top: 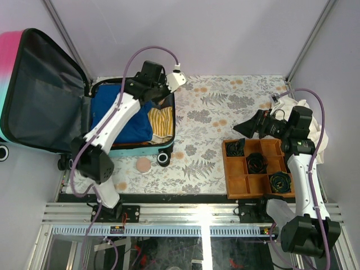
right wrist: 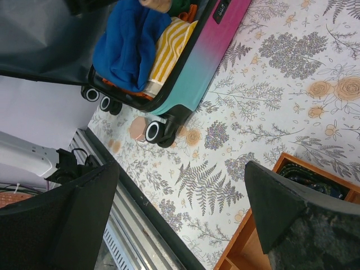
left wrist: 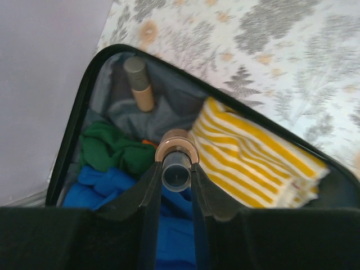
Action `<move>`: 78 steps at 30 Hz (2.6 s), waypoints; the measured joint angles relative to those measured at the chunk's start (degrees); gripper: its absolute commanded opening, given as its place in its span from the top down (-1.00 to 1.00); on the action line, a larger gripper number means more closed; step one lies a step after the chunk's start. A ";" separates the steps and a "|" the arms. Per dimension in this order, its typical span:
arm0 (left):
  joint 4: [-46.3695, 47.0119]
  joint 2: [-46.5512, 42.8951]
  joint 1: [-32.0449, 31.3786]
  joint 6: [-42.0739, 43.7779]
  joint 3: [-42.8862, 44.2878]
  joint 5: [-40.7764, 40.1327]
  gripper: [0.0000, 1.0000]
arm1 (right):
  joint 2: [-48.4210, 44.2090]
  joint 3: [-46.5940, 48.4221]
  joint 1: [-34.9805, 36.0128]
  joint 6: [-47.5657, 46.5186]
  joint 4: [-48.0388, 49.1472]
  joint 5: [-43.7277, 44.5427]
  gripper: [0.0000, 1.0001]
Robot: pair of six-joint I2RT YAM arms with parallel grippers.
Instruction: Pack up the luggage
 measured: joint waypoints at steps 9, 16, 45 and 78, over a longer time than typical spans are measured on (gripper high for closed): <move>4.15 14.78 4.59 2.71 10.45 -9.22 0.90 | -0.15 -0.57 -0.09 0.00 0.13 0.02 -0.99; 6.60 22.43 5.90 4.09 15.43 -11.61 0.90 | -0.22 -1.38 -0.09 0.00 0.17 0.07 -0.99; 11.41 26.32 8.31 0.90 20.33 -7.41 -0.37 | -0.22 -1.53 -0.50 0.00 0.55 0.11 -0.99; -27.17 -41.70 1.40 25.07 -42.60 18.47 -0.97 | 4.26 -0.11 1.36 -4.61 -3.54 2.86 -0.99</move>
